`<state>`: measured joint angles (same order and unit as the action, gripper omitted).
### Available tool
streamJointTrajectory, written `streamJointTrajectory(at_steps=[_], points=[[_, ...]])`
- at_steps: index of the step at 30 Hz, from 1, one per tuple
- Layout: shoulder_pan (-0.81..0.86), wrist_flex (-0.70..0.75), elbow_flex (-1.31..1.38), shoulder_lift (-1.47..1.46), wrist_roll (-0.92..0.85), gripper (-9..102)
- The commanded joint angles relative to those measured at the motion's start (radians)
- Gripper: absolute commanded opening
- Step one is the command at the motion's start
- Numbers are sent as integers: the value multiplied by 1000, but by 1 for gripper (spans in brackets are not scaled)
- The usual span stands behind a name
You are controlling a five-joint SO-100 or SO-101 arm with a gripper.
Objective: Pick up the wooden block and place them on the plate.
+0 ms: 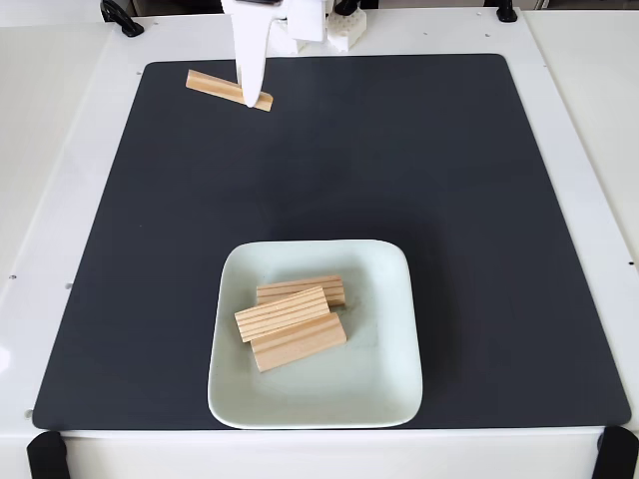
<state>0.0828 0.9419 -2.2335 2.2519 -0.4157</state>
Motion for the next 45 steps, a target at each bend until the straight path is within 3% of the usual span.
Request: streamJointTrajectory(at_steps=[1, 9, 16, 24, 33, 45], points=[[-5, -11, 14, 25, 2, 1], [-67, -9, 41, -49, 6, 1], [-63, 3, 195, -149, 229, 1], [-69, -9, 278, -261, 242, 1], [-107, 5, 591, -548, 250, 1], [-215, 3, 968, -897, 489, 1]])
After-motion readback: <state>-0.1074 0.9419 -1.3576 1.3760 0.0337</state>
